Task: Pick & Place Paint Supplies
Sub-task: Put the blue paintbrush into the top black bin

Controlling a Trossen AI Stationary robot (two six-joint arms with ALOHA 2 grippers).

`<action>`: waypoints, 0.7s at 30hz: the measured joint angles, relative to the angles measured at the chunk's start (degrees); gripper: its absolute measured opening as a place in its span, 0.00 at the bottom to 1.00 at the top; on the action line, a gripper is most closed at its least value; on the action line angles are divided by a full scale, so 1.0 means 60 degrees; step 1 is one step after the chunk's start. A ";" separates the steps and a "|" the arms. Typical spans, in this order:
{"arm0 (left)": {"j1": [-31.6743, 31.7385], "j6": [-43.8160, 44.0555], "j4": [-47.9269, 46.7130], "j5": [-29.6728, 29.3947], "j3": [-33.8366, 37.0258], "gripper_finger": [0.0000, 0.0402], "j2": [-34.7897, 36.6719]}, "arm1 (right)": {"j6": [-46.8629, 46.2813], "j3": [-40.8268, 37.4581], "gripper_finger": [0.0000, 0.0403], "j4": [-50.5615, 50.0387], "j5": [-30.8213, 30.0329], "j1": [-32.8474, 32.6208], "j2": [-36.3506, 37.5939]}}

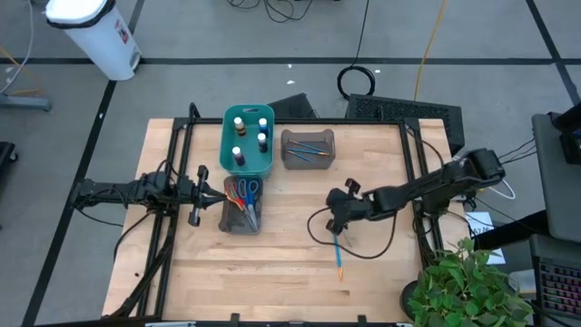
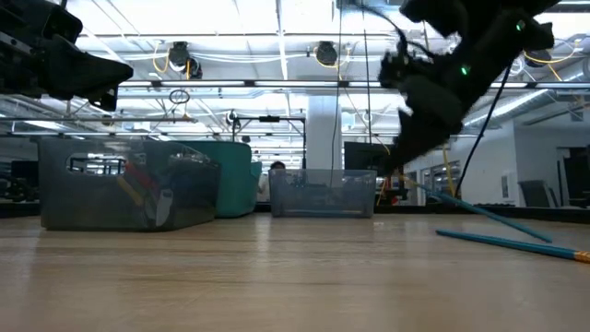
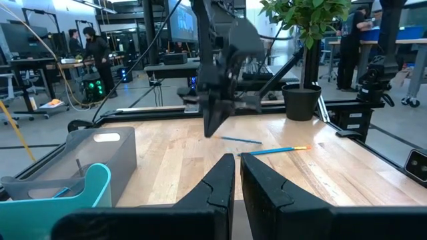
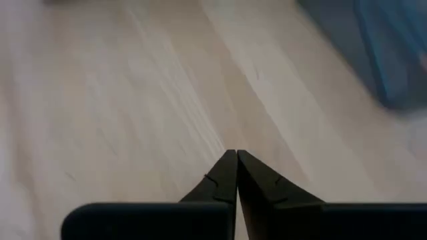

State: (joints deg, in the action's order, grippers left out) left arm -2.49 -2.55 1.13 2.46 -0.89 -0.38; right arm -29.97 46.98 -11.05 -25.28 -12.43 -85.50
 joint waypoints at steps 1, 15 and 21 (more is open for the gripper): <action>-0.0002 -0.0003 0.0000 0.0000 0.0000 0.08 0.0004 | 0.0214 0.0003 0.00 0.0304 0.0000 0.0000 0.0113; -0.0002 0.0000 0.0000 0.0000 0.0000 0.08 0.0000 | 0.2714 0.0029 0.00 0.3392 0.1824 0.0184 0.1047; -0.0002 0.0000 0.0000 0.0000 0.0000 0.08 0.0003 | 0.3380 0.0033 0.00 0.4853 0.3504 0.0410 0.1046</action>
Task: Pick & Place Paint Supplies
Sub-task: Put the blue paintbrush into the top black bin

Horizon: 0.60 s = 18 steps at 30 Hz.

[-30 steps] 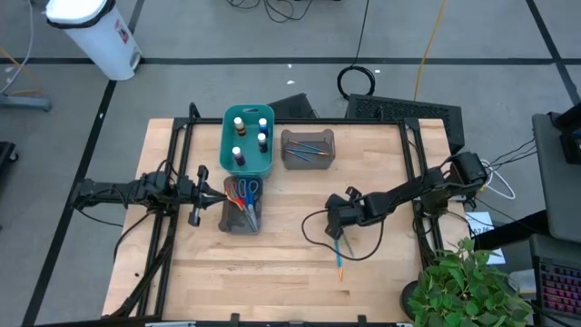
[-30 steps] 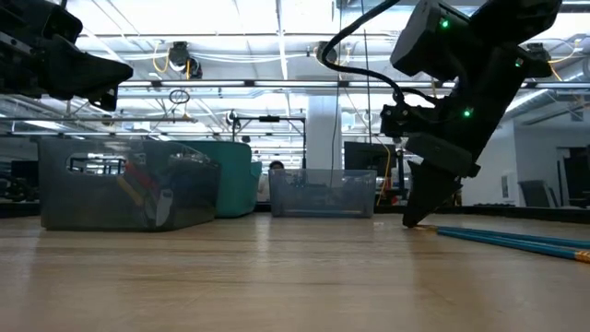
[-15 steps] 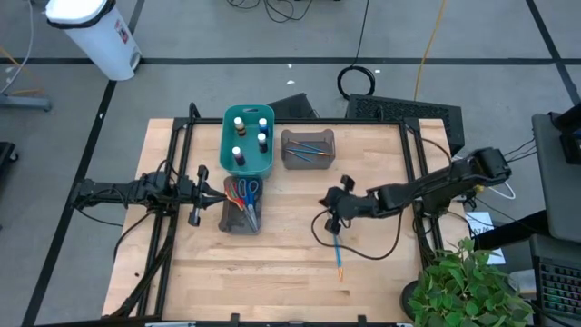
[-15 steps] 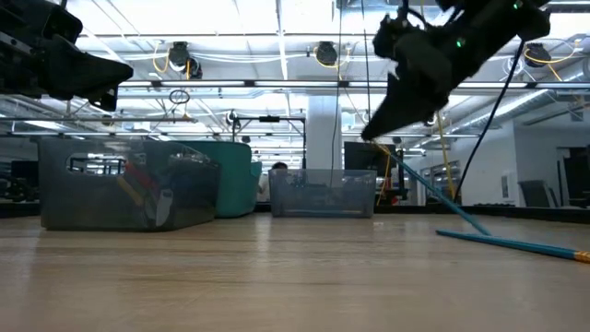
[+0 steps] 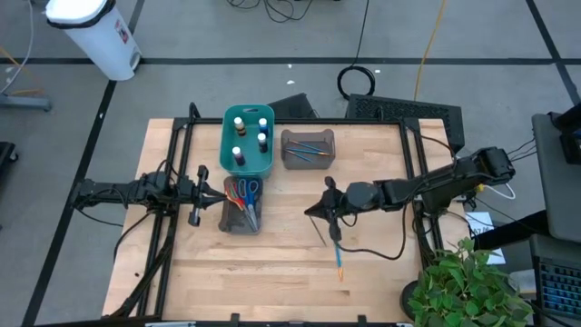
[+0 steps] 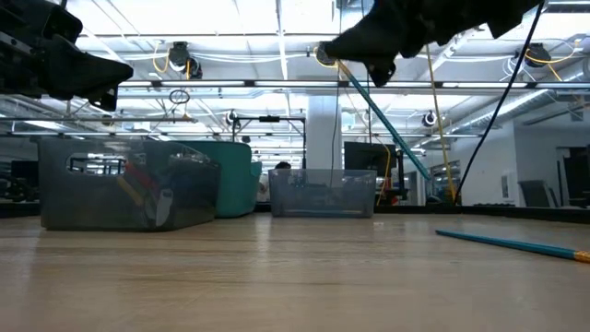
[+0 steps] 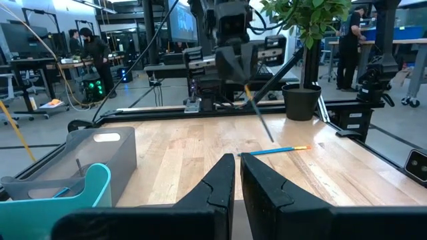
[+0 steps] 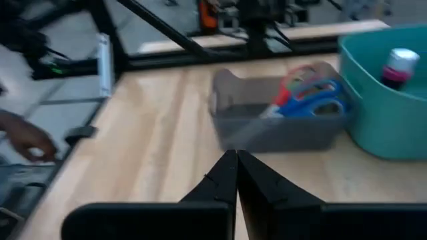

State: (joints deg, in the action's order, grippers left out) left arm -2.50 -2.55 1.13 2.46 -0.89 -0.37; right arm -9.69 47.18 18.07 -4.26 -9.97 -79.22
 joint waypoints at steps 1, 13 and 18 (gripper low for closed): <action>0.0002 0.0000 0.0000 0.0000 0.0000 0.08 0.0000 | 0.0048 0.0000 0.00 0.0142 0.0247 0.0035 0.0000; 0.0001 0.0000 0.0000 0.0002 0.0000 0.08 -0.0001 | 0.1055 0.0004 0.00 0.1227 0.3745 0.0066 0.0000; 0.0002 0.0000 0.0000 0.0000 0.0000 0.08 0.0001 | 0.1501 0.0004 0.00 0.1679 0.5151 -0.0060 0.0000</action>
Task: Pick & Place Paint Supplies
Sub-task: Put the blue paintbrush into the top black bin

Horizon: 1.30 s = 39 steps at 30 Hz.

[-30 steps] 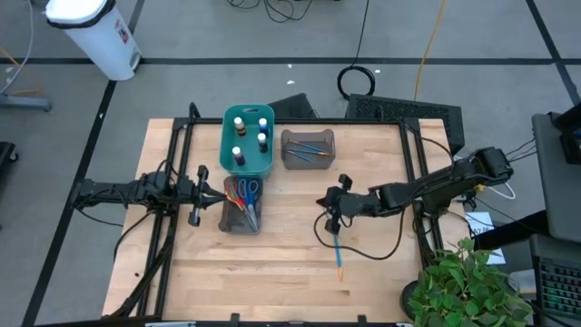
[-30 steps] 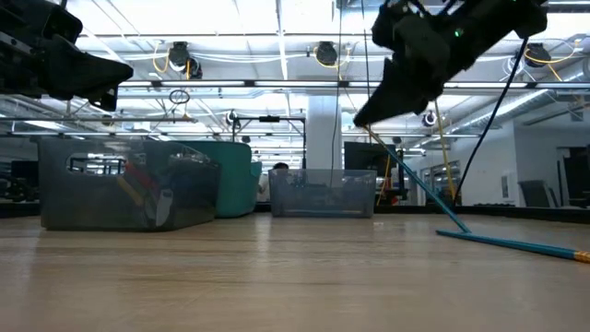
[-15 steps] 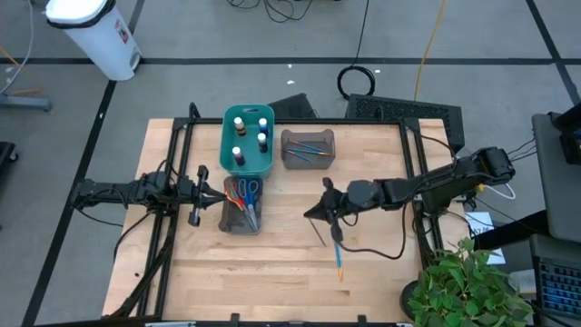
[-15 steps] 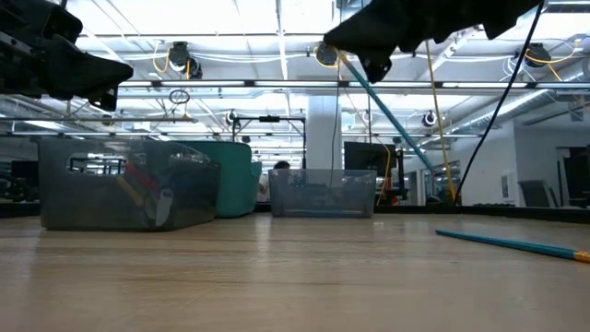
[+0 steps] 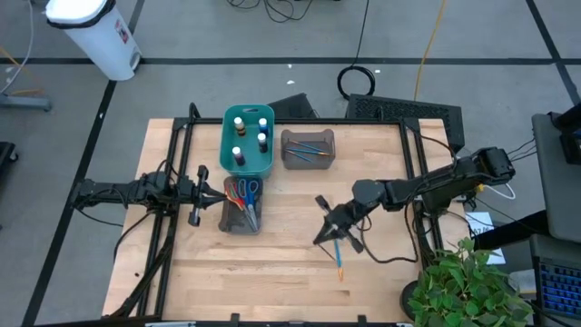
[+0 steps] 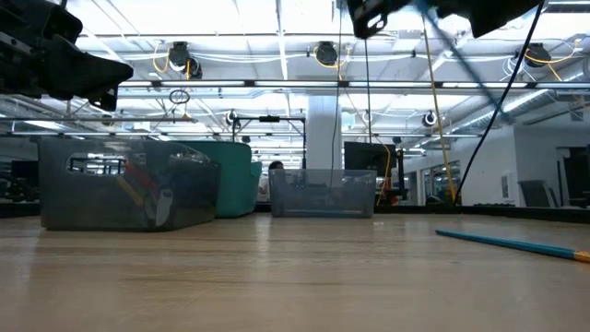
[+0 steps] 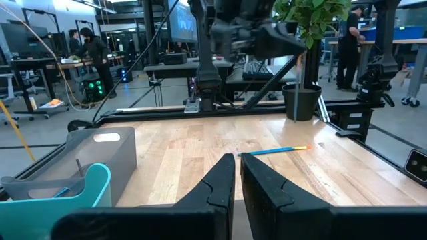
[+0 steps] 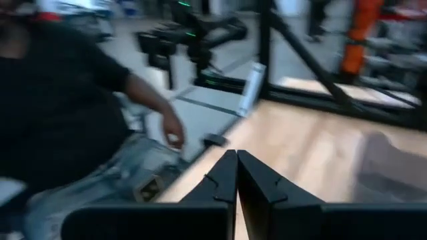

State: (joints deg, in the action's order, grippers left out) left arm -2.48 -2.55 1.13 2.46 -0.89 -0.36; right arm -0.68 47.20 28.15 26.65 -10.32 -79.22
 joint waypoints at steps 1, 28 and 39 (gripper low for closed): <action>-0.0003 0.0000 0.0000 0.0000 0.0000 0.08 -0.0004 | 0.0044 0.0000 0.00 0.0140 0.0320 -0.0037 0.0000; -0.0001 0.0000 0.0000 0.0001 0.0002 0.08 -0.0003 | 0.1632 0.0007 0.00 0.2910 -0.2565 0.1847 0.0004; 0.0000 0.0000 0.0000 0.0000 0.0002 0.08 -0.0002 | 0.1726 0.0015 0.00 0.3526 -0.2690 0.5431 -0.0411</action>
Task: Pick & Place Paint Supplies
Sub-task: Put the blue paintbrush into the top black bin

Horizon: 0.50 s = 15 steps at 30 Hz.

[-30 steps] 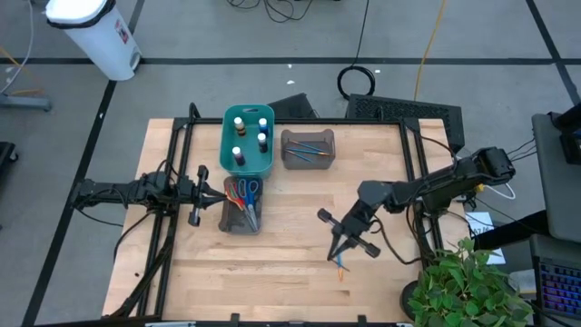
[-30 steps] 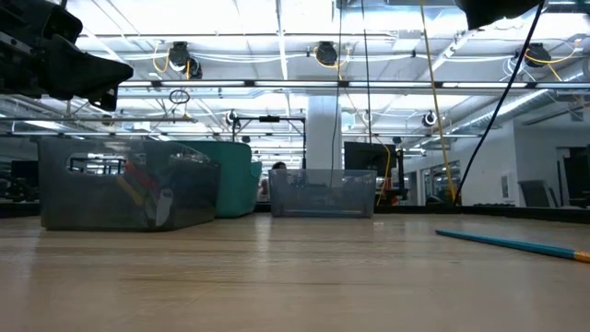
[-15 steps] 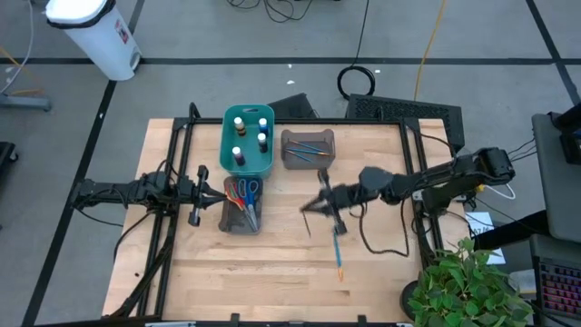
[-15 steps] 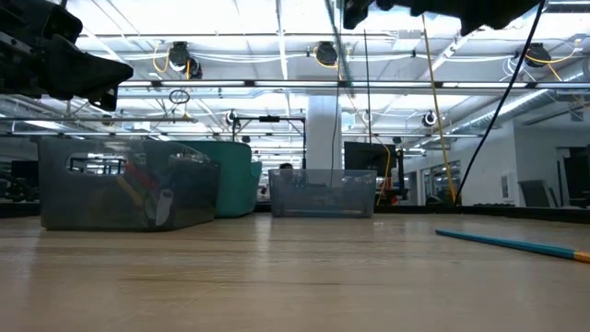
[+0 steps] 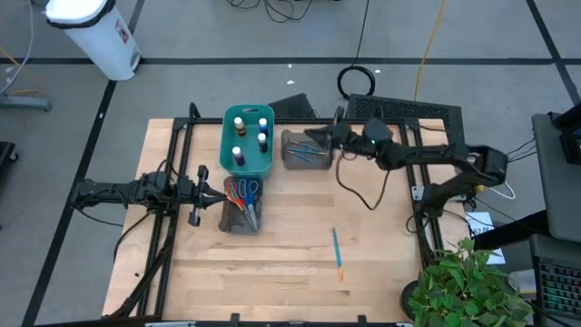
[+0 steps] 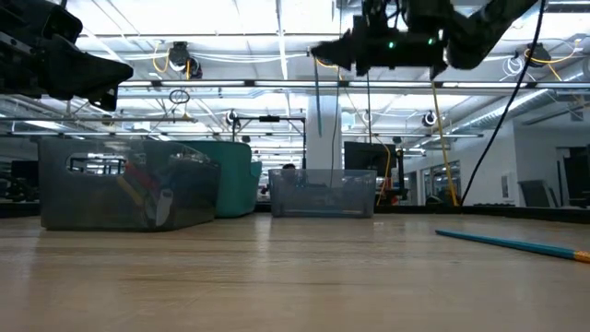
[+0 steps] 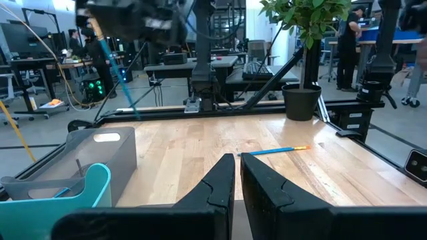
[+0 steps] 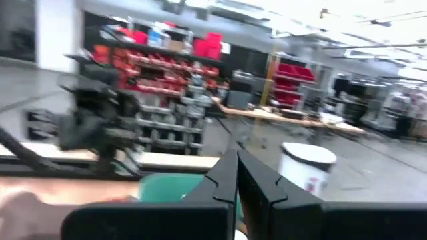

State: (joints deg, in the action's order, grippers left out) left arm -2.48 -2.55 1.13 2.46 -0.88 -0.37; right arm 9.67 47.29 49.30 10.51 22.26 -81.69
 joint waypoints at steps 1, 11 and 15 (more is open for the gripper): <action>-0.0002 0.0000 0.0000 0.0000 0.0001 0.08 0.0001 | 0.0080 -0.0007 0.00 0.0169 0.0006 0.0176 -0.0104; -0.0001 0.0000 0.0000 0.0001 0.0001 0.08 -0.0001 | 0.0764 0.0000 0.00 0.0049 -0.0041 0.1389 -0.1389; 0.0000 0.0000 0.0000 0.0000 0.0002 0.08 -0.0002 | 0.0980 0.0000 0.00 -0.0913 -0.0081 0.1622 -0.1633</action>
State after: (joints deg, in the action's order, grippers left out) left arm -2.48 -2.55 1.13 2.46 -0.86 -0.38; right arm 15.55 47.29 43.83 10.02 31.99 -91.49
